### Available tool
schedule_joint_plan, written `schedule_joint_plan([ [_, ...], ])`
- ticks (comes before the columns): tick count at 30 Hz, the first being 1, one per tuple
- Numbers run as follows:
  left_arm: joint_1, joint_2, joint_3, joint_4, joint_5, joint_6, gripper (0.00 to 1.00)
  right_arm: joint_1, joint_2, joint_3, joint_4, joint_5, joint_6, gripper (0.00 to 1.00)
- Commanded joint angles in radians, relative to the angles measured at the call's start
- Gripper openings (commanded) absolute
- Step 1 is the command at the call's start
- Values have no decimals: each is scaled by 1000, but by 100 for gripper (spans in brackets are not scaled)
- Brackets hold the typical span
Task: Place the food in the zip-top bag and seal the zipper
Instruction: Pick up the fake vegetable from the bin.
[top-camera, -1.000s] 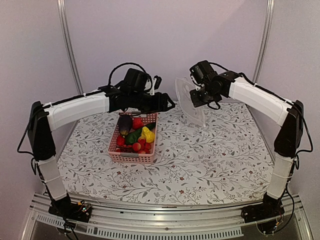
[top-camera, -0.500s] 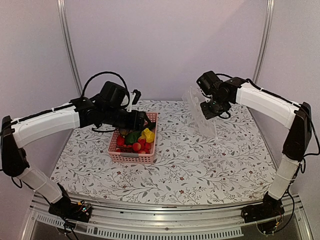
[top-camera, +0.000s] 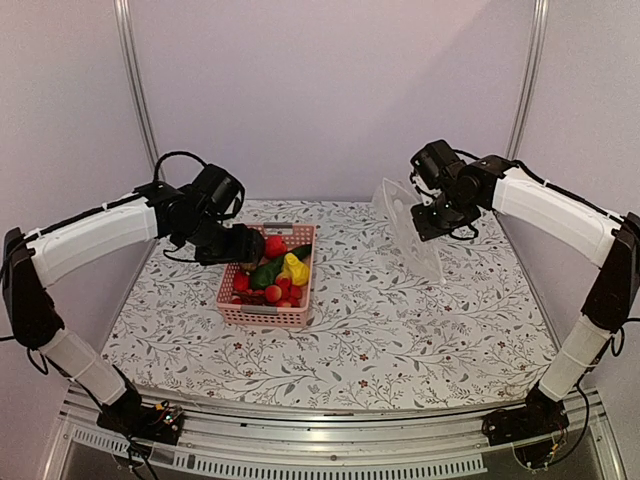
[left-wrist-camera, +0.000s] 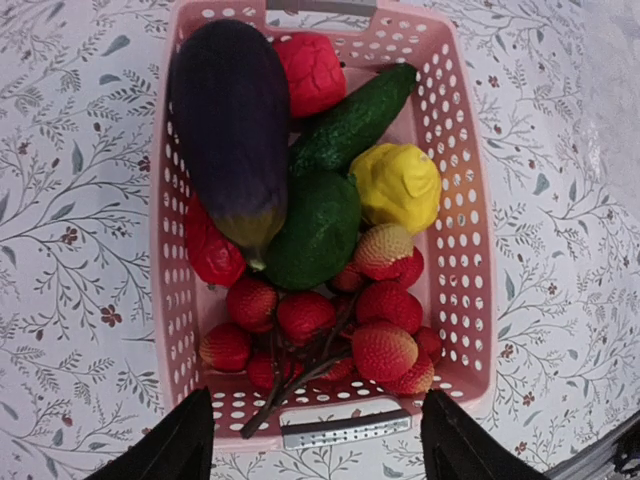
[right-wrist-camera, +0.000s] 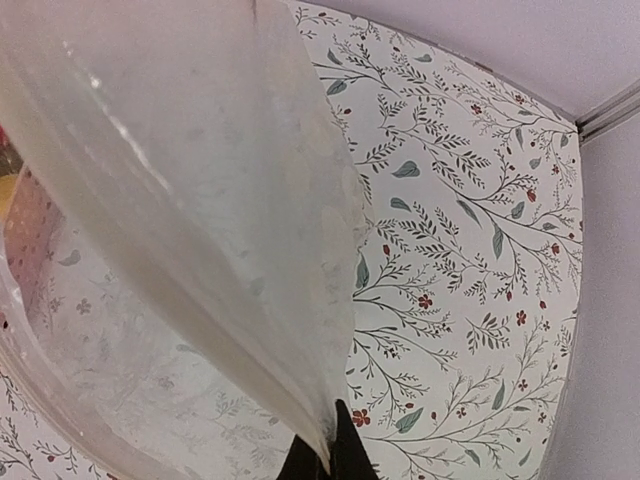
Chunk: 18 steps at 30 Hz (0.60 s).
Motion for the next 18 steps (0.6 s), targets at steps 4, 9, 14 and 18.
schedule_joint_plan([
  [4,127,67,74,33,6,19,73,1,17,14,-39,20,-15,0],
  [9,162,226,217,-13,3,67,80,1,21,30,-50,-10,-15,0],
  [14,191,354,338,-40,-10,69,87,1,22,27,-61,1,-28,0],
  [18,205,451,416,-68,-33,56,87,-11,20,34,-67,6,-25,0],
])
